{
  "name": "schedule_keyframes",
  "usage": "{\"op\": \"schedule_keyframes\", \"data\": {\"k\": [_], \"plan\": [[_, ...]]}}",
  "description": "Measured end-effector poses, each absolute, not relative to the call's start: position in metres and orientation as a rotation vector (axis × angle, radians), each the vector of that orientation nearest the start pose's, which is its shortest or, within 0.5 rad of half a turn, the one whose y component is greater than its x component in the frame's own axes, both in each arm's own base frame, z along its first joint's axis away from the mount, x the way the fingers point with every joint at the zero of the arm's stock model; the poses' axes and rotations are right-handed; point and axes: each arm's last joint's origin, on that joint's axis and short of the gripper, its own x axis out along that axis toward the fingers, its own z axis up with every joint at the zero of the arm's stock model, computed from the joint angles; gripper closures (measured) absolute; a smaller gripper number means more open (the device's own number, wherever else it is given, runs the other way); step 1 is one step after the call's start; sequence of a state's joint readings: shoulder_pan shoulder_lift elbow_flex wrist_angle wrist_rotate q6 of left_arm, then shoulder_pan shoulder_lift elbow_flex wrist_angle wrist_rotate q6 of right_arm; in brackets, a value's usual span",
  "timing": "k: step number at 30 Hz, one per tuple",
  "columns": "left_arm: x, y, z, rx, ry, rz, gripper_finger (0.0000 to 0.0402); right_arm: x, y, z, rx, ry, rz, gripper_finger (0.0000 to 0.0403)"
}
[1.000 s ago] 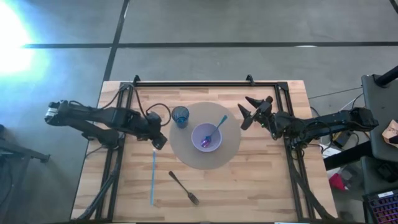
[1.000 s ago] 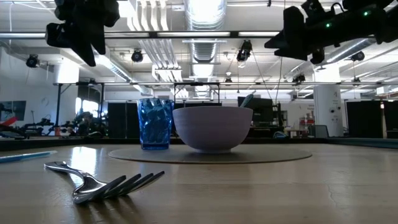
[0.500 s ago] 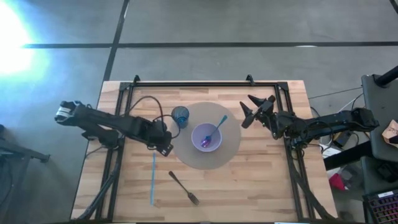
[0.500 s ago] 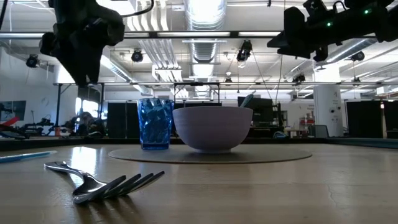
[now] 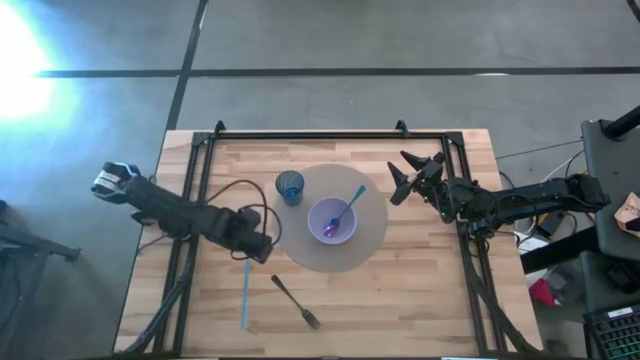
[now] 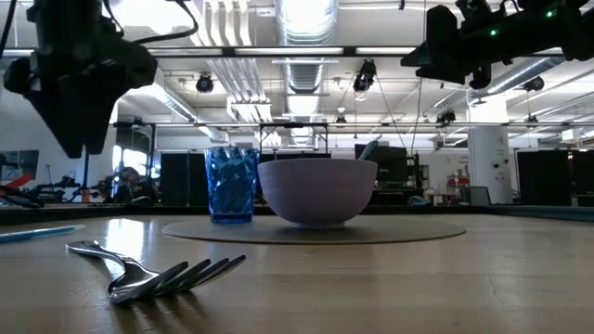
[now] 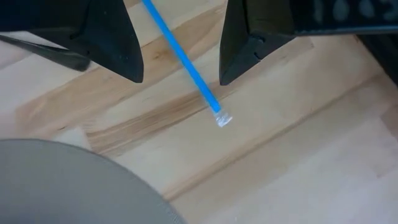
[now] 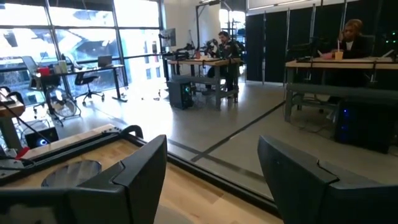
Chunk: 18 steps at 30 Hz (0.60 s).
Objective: Pick & Place Utensil
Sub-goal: Put the blue straw into the blue cup
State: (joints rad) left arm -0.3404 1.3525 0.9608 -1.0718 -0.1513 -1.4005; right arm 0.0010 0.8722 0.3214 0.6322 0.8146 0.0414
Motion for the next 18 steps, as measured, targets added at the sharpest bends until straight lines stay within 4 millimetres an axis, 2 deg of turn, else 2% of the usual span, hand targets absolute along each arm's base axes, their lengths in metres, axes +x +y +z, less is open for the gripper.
{"op": "schedule_keyframes", "data": {"k": [8, 14, 18], "plan": [[0.203, -0.075, 0.205, -0.831, 1.227, 0.887, 0.02, 0.178, -0.021, 0.236, 0.076, -0.096, -0.811, 0.0158], [0.208, -0.079, 0.183, -0.917, 1.222, 0.805, 0.02, 0.178, -0.021, 0.236, 0.076, -0.096, -0.811, 0.0158], [0.205, -0.079, 0.169, -0.92, 1.266, 0.834, 0.02, 0.178, -0.021, 0.236, 0.073, -0.095, -0.811, 0.0158]]}}
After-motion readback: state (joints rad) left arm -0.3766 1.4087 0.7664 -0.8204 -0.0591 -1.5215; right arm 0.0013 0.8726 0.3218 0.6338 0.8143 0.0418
